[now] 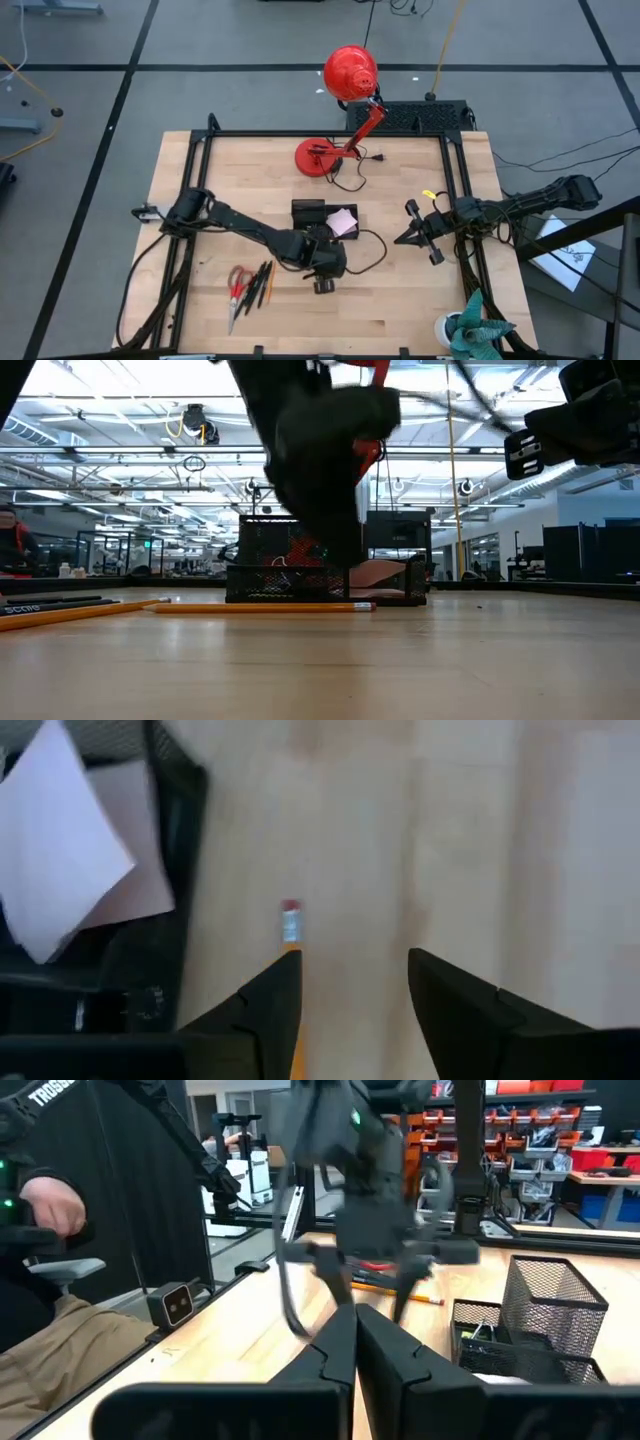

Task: Pick and place office supplies into organizer
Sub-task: Put the right yellow pencil into the desk organizer

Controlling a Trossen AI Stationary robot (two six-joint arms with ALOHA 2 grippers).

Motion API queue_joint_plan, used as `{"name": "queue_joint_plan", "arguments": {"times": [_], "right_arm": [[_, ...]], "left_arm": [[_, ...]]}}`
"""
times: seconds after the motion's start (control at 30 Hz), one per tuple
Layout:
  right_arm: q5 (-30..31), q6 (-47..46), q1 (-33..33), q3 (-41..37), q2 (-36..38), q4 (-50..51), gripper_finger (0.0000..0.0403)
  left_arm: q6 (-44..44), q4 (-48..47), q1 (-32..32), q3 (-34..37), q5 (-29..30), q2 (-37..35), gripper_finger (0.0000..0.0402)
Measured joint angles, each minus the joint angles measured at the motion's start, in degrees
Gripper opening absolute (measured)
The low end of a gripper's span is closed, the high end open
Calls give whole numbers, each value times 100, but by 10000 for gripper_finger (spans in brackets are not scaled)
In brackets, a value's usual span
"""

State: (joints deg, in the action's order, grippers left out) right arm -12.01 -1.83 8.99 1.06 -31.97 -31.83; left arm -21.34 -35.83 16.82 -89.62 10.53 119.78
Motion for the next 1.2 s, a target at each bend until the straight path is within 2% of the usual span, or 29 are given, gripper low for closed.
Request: {"name": "queue_joint_plan", "arguments": {"times": [0.23,0.53,0.83,1.0,1.2], "right_arm": [[-1,9,0,0,-34,45,4],[2,39,0,0,-34,41,4],[2,37,0,0,-34,52,4],[2,38,0,0,-36,43,4],[2,39,0,0,-36,42,4]], "left_arm": [[120,-190,-116,2,-12,295,167],[152,-484,-181,102,-6,344,130],[109,-457,-140,74,-685,610,103],[19,-400,53,84,-797,579,103],[1,-323,301,85,-1197,578,104]]}}
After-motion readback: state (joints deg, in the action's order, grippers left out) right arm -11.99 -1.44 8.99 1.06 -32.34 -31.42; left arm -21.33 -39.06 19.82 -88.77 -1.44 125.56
